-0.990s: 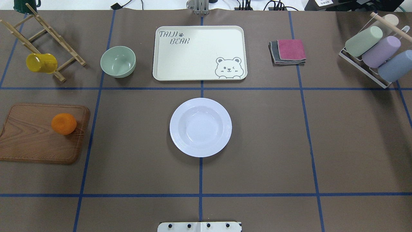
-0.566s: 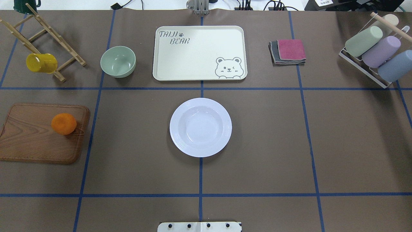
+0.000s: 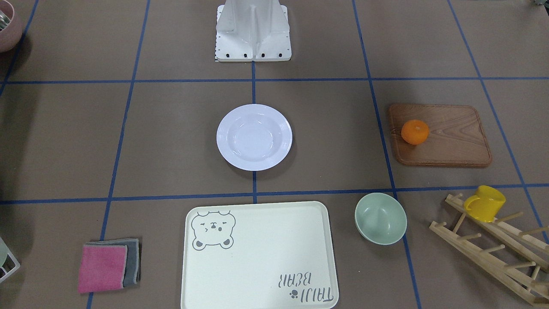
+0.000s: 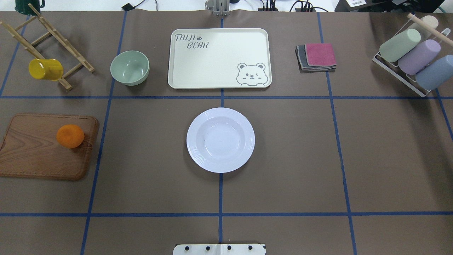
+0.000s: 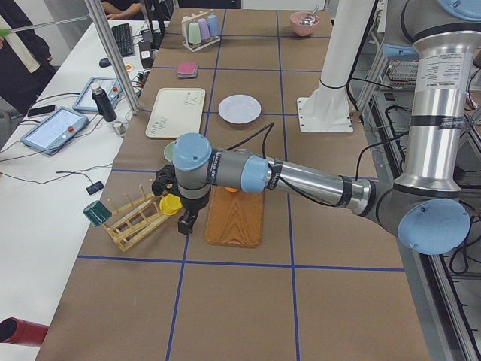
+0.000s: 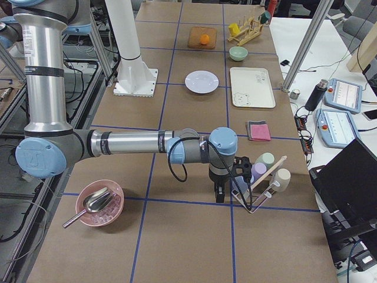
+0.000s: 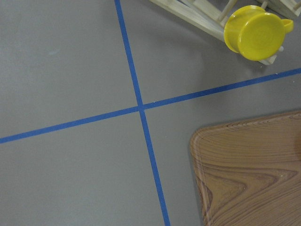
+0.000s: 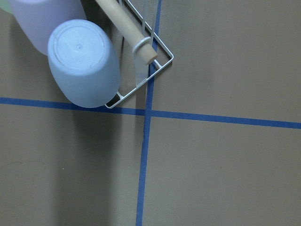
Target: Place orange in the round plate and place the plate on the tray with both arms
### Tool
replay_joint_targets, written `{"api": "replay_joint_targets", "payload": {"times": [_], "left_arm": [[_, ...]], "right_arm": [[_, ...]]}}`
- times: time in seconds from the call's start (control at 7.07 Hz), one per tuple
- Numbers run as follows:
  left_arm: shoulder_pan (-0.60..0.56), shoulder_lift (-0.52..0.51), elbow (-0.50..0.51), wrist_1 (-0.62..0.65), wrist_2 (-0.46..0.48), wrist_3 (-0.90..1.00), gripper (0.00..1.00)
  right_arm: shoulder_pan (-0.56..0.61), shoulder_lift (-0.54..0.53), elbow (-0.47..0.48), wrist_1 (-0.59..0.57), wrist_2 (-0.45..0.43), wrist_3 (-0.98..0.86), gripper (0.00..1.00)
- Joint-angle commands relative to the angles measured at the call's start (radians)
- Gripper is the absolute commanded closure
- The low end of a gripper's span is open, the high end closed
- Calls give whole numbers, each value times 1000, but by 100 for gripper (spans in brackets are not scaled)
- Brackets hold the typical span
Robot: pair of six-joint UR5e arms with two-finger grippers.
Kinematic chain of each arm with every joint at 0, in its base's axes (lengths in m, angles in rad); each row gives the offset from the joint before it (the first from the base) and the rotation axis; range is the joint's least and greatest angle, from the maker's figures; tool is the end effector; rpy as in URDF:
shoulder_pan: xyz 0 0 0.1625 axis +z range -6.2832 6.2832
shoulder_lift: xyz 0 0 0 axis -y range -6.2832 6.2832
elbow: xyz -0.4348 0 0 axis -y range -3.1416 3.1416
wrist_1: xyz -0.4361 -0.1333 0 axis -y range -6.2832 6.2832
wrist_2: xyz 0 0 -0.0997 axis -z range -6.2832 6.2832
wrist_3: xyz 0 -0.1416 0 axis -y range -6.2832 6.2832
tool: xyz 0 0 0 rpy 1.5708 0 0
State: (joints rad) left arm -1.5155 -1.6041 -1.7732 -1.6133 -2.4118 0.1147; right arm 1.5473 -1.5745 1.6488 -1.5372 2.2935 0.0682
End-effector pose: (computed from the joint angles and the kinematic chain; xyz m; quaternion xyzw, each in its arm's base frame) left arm 0.0032 -0.5610 0.5586 0.1385 0.4003 0.1331 0.8960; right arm 0.0269 -0.5446 0.6598 0.0342 -0.3550 0.0018 0.9343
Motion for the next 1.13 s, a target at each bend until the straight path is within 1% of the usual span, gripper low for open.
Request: {"api": "replay_joint_targets", "payload": {"times": [0.0,0.14,0.42,0.71,0.99], "left_arm": [[209,-2,-18,-211,55,-375,0],[310,3,-18,-337,116,-574,0],[482,-20,-38,-367,231,-750,0],[605,-28,-41,-367,333,-799,0],[662,-22,-43,-369,350,-826,0]], "right_arm": [[-53,-2,22,32,3,132,0],[-81,-13,41,61,-2,206,0],[-96,-42,43,107,-5,216,0],[-96,-48,48,108,-3,216,0],[-96,-50,48,108,-3,216,0]]}}
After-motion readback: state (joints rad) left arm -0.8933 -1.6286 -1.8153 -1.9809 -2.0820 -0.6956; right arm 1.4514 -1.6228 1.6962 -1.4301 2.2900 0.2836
